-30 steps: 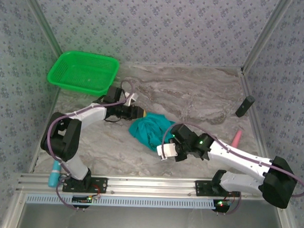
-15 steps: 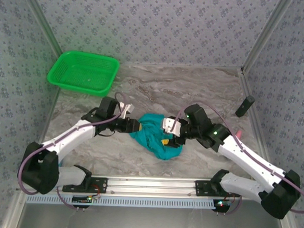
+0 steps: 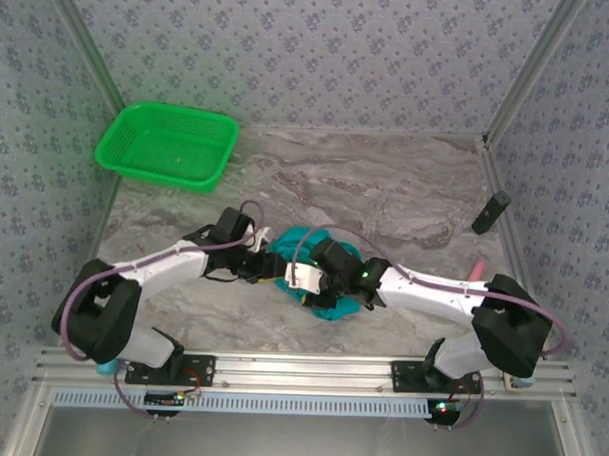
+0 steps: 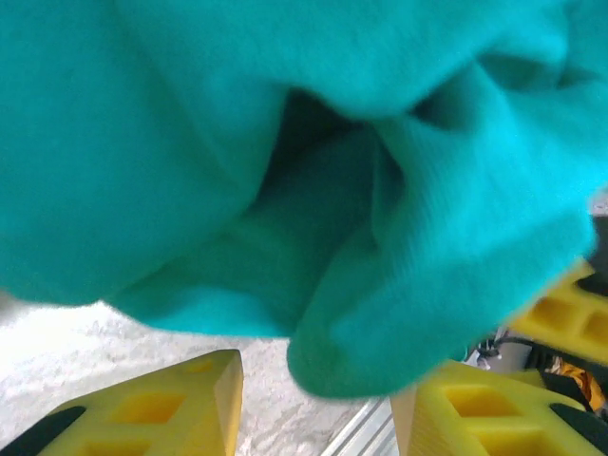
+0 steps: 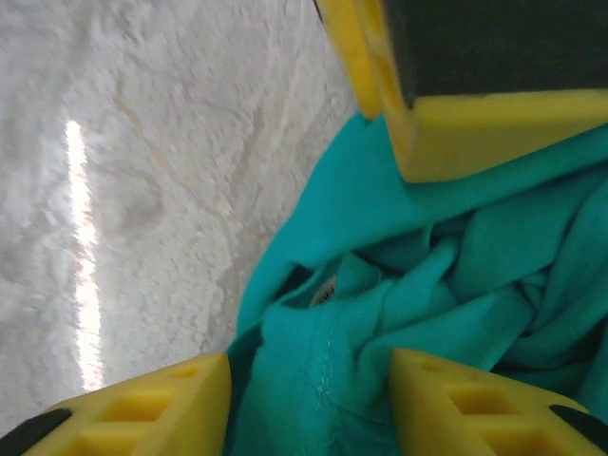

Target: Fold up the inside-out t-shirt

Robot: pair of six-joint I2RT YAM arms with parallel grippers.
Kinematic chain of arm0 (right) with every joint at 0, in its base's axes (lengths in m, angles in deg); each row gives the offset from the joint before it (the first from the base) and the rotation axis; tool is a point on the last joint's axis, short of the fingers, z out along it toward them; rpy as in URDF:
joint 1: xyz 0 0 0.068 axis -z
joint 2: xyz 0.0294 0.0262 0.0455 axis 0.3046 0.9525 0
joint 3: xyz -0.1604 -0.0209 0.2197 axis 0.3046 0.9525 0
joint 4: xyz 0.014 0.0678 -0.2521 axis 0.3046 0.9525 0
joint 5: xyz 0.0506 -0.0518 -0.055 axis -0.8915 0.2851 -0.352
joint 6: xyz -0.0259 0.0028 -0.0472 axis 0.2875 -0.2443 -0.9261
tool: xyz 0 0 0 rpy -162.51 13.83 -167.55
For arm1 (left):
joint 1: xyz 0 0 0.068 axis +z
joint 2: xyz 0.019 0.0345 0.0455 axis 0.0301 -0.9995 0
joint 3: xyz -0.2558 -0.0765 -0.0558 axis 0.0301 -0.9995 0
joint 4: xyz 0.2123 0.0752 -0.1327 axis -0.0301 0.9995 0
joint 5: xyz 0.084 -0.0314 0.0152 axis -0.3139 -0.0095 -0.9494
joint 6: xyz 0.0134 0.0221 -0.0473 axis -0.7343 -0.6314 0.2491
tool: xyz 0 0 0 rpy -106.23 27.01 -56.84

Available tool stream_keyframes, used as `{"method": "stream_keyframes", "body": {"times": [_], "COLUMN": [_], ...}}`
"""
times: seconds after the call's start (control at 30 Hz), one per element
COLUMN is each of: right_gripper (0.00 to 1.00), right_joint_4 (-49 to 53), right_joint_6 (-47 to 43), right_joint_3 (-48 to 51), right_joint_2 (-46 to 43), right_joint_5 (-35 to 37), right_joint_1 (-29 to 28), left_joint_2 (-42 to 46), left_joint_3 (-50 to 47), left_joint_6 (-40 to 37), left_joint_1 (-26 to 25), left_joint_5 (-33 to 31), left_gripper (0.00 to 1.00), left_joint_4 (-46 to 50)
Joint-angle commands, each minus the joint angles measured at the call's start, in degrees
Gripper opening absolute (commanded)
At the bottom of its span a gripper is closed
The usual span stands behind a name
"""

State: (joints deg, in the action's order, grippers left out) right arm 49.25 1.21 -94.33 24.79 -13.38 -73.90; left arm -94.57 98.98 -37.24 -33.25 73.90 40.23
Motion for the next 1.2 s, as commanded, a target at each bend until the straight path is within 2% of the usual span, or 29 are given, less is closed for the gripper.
{"method": "stream_keyframes", "body": {"times": [0.0,0.07,0.13,0.3,0.37,0.47,0.6,0.73,0.9,1.0,1.07,1.1,1.13,1.17], "right_gripper": [0.31,0.12,0.0,0.0,0.0,0.0,0.0,0.0,0.0,0.0,0.0,0.0,0.0,0.0], "right_joint_4": [-1.83,-1.65,-1.45,-6.24,-8.29,-8.48,-8.17,-3.23,2.4,2.27,2.08,2.06,2.29,2.73], "right_joint_6": [0.08,-0.1,0.7,4.68,7.88,10.16,11.18,14.89,16.87,18.43,19.28,19.31,19.32,19.2], "right_joint_3": [0.89,0.9,0.05,-1.26,-1.23,-0.51,2.19,-0.32,-6.96,-8.4,-8.28,-8.24,-8.37,-9.03], "right_joint_2": [-0.94,-3.29,-6.64,-20.7,-25.94,-30.03,-29.12,-22.66,-16.32,-15.02,-14.92,-14.92,-14.77,-14.45], "right_joint_5": [3.91,2.82,0.32,-4.82,-9.38,-12.78,-10.3,-9.31,-13.29,-15.53,-16.54,-17.11,-18.08,-19.41], "right_joint_1": [0.52,2.4,5.11,12.93,18.03,23.52,25.78,26.46,28.46,28.3,27.93,27.94,28.01,28.08], "left_joint_2": [-4.5,-7.91,-10.82,-17.2,-20.16,-25.8,-29.91,-23.18,-12.11,-4.21,0.9,2.8,4.48,5.31], "left_joint_3": [3.81,6.62,10.69,23.21,28.51,34.11,38.4,33.79,25.19,19.14,13.8,11.33,8.69,6.44], "left_joint_6": [0.18,-1.07,-1.98,-6.99,-9.22,-11.13,-8.42,-10.95,-16.84,-20.01,-19.59,-18.29,-16.25,-14.24], "left_joint_1": [0.15,0.21,0.37,0.81,1.16,2.17,4.18,4.44,2.26,-1.82,-6.24,-8.31,-10.64,-13.03], "left_joint_5": [-3.86,-3.76,-4.35,-8.44,-10.14,-13.01,-8.7,-8.08,-2.91,-2.02,-3.09,-4.41,-6.53,-8.45], "left_gripper": [0.41,0.32,0.25,0.24,0.25,0.34,0.35,0.38,0.41,0.54,0.61,0.84,1.0,1.0], "left_joint_4": [-2.0,-1.9,-0.2,5.25,6.16,4.15,2.84,2.29,1.85,1.23,-2.76,-5.29,-9.32,-13.67]}}
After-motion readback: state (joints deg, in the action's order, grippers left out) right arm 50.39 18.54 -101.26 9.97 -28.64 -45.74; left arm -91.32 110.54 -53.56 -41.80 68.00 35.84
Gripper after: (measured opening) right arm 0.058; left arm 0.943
